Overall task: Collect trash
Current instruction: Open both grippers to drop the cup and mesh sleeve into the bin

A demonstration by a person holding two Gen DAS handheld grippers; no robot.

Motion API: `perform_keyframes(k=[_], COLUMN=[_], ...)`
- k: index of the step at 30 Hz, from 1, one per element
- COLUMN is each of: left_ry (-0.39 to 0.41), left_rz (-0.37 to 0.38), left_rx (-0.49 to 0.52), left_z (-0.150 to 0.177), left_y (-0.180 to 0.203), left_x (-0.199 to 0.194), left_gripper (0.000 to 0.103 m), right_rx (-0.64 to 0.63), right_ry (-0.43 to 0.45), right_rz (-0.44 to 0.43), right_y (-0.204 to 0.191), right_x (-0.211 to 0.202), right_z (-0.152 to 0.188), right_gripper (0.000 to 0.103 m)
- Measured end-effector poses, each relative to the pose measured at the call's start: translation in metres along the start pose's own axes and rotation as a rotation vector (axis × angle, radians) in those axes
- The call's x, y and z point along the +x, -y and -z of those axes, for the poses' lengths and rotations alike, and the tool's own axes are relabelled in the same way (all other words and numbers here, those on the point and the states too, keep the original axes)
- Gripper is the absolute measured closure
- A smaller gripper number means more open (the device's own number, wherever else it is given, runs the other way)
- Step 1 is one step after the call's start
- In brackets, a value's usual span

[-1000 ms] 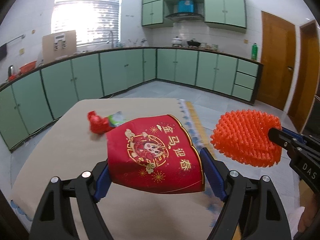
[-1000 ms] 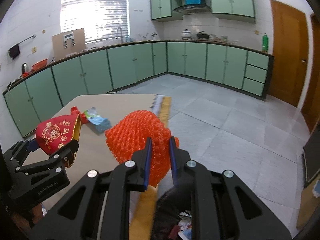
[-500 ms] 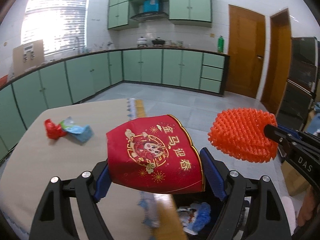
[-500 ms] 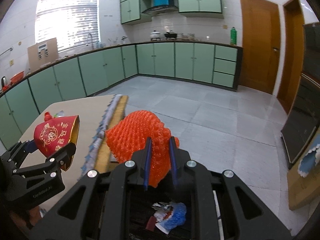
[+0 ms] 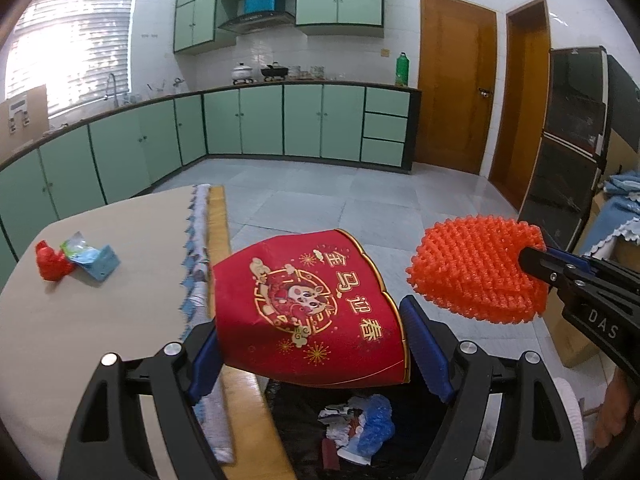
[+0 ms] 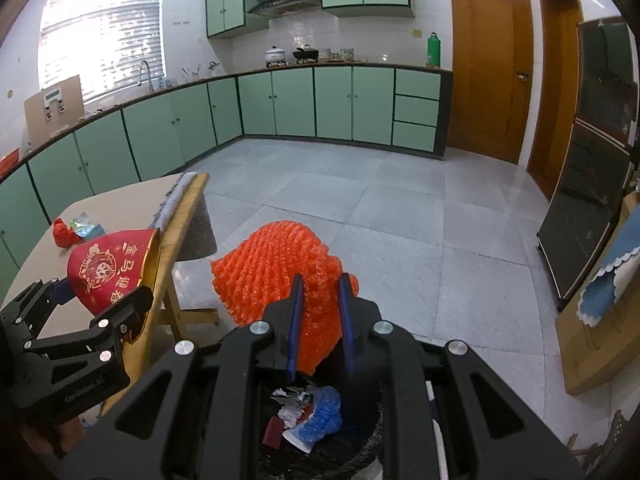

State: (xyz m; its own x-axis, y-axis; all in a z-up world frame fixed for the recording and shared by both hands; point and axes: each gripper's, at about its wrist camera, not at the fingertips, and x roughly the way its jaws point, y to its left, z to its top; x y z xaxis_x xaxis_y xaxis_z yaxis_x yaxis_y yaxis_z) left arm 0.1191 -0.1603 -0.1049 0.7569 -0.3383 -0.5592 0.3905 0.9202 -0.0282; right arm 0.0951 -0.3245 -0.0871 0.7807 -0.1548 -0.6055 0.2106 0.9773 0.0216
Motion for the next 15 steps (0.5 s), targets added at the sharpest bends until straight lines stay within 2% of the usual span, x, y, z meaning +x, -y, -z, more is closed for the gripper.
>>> perform_keyframes(k=[8,11,15], left_ry=[-0.047,-0.066,-0.073], left_rz=[0.044,0.064,0.076], left_rx=[0.023,0.022,0.011], left_z=[0.0,0.002,0.002], left_y=[0.011,0.014,0.012], left_x=[0.026,0.033,0.036], left_gripper=[0.023,0.022,0.016], right_rx=[0.015,0.017,0.019], right_ry=[-0.041,-0.058,-0.076], right_rz=[0.026,0.04,0.044], right_y=[0.014,0.016,0.019], right_x=[0.018,0.026,0.034], right_z=[0.007,0.01,0.015], right_gripper=[0.084,0.079,0.065])
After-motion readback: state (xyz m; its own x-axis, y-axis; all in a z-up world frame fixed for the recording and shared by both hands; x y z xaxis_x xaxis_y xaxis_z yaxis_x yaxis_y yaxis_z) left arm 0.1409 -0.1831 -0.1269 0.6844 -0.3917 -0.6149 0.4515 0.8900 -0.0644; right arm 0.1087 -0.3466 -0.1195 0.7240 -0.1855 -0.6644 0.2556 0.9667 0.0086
